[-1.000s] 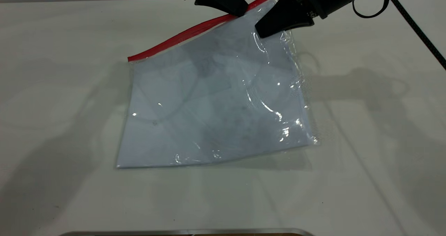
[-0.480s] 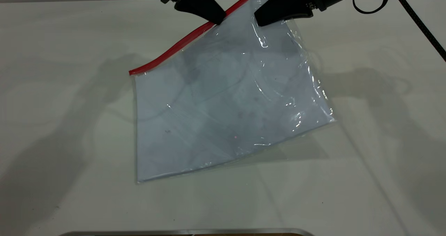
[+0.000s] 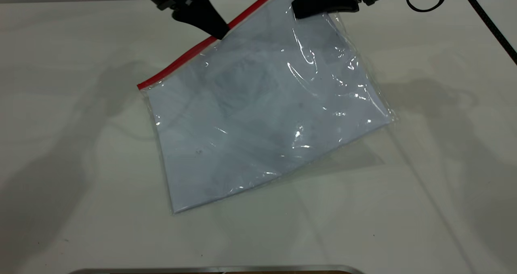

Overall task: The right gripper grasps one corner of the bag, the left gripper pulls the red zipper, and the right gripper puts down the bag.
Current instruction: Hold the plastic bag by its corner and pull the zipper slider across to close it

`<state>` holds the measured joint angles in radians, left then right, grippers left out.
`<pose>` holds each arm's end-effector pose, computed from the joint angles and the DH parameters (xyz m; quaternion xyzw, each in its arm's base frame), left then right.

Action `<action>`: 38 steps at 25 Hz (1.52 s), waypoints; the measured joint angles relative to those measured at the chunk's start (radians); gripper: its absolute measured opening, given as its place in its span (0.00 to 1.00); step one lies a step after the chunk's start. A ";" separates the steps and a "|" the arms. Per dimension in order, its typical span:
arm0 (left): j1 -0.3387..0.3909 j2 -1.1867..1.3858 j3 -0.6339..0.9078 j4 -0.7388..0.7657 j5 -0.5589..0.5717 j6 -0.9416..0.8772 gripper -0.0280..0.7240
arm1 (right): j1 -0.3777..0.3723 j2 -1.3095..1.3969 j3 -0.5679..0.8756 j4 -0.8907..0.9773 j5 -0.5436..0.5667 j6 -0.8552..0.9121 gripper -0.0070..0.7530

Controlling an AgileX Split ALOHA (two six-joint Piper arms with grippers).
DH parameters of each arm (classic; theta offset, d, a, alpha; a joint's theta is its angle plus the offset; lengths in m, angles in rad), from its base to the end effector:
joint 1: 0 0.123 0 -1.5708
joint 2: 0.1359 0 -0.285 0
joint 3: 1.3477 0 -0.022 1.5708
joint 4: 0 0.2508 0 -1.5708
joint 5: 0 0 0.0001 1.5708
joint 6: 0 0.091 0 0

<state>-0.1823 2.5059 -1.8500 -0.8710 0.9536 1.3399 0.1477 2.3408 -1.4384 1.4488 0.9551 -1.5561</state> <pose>0.4734 -0.1450 0.0744 0.4545 0.8189 -0.2808 0.2098 0.4260 0.1380 0.0870 -0.2745 0.8179 0.4295 0.2670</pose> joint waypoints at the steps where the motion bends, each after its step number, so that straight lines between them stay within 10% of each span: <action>1: 0.006 0.000 0.000 0.007 -0.001 -0.001 0.12 | 0.000 0.000 0.000 0.012 0.000 -0.001 0.05; 24: 0.071 0.033 0.000 0.425 0.002 -0.252 0.13 | -0.060 0.000 0.000 0.088 -0.020 -0.034 0.05; 38: 0.075 0.027 0.000 0.335 -0.037 -0.296 0.23 | -0.065 0.007 -0.001 0.046 -0.142 -0.069 0.06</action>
<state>-0.1076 2.5333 -1.8500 -0.5361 0.9164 1.0439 0.0826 2.3474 -1.4394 1.4950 0.8127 -1.6252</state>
